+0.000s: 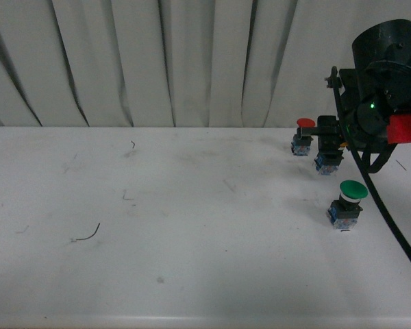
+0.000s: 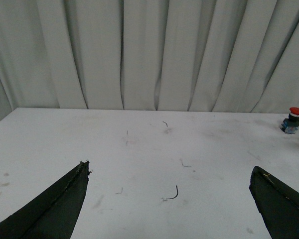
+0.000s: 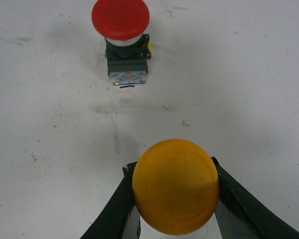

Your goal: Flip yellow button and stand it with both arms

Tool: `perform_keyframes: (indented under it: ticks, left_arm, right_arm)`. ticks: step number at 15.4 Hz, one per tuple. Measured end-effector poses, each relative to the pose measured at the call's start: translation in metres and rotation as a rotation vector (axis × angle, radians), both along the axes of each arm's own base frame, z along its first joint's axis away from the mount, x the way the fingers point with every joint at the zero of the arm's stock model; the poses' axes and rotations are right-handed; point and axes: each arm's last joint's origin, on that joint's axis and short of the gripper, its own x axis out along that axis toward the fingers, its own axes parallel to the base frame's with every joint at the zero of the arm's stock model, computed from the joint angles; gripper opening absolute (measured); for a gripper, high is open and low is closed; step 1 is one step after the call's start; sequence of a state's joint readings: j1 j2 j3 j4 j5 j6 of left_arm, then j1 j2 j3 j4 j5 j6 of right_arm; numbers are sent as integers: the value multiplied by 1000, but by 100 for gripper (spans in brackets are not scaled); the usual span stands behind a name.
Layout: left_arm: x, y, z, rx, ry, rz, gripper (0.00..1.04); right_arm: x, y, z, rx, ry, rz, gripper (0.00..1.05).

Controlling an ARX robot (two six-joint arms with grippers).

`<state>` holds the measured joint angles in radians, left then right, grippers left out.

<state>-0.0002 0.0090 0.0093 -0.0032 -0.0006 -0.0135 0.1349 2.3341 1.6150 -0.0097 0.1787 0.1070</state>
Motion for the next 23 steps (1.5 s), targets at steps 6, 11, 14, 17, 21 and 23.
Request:
perform_keyframes:
  ticks: [6,11,14,17,21,23]
  left_arm:
    - [0,0,0,0,0,0,98]
    - [0,0,0,0,0,0,98]
    - [0,0,0,0,0,0,98]
    - [0,0,0,0,0,0,98]
    - [0,0,0,0,0,0,98]
    - [0,0,0,0,0,0,98]
  right_arm:
    - [2,5,-12,-16,21,-16,36]
    - [4,8,-17,-20,32,-17,36]
    - [4,11,-17,-29,32,-21,36]
    - [4,11,-16,-36,29,-26,36]
    - [4,10,-16,-35,31,-26,36]
    - [5,10,-16,-35,30,-27,36]
